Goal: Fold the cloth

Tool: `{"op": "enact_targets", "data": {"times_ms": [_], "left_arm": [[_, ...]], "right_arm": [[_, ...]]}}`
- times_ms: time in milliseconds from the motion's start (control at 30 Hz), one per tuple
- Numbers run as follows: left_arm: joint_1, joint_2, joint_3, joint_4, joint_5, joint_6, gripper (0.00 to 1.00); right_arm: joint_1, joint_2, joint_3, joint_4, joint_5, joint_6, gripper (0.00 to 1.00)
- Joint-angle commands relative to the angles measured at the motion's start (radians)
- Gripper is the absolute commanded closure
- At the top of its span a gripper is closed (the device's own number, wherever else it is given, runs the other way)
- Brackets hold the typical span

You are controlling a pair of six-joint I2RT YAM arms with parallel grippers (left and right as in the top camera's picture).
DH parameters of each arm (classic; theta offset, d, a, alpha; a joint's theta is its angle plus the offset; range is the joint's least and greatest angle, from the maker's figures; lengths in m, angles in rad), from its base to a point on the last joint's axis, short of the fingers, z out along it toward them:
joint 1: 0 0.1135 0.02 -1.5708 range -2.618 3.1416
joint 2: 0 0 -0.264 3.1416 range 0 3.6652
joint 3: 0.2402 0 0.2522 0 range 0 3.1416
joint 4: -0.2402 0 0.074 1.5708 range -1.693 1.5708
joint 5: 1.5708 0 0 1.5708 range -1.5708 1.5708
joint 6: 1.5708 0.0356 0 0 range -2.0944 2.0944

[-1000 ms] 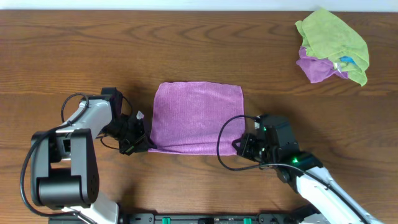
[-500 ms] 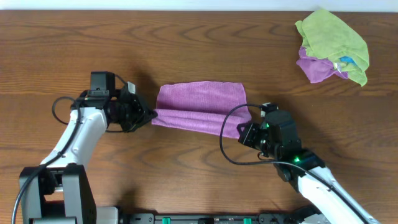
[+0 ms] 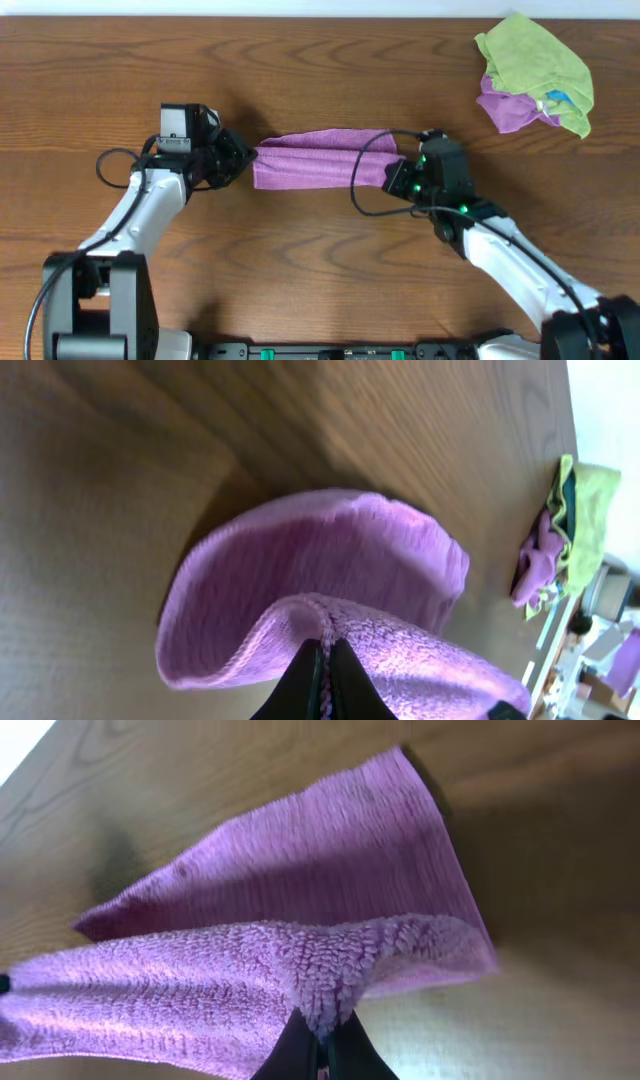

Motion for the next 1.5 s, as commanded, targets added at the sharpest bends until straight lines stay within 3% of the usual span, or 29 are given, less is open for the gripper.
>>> {"op": "enact_targets", "data": {"times_ms": [0,467,1233,1300,1367,1433,1467], "left_arm": [[0.007,0.042,-0.002,0.064,-0.063,-0.050,0.94],[0.007,0.172,-0.002,0.264,-0.078,-0.102,0.94],[-0.031,0.270,-0.002,0.418,-0.126,-0.126,0.94],[-0.029,0.270,-0.002,0.418,-0.126,-0.123,0.94],[-0.023,0.269,-0.001,0.418,-0.123,-0.122,0.94],[-0.012,0.267,-0.001,0.418,-0.101,-0.119,0.94],[-0.005,0.266,0.000,0.418,-0.087,-0.114,0.94]], "right_arm": [[-0.026,0.060,0.048,0.007,0.055,-0.062,0.98],[-0.032,0.254,0.146,0.101,0.074,-0.120,0.98],[-0.051,0.380,0.146,0.238,0.100,-0.142,0.98],[-0.051,0.392,0.146,0.261,0.100,-0.142,0.87],[-0.050,0.393,0.146,0.280,0.100,-0.142,0.51],[-0.050,0.391,0.146,0.297,0.099,-0.142,0.24],[-0.050,0.389,0.146,0.298,0.095,-0.142,0.01]]}}
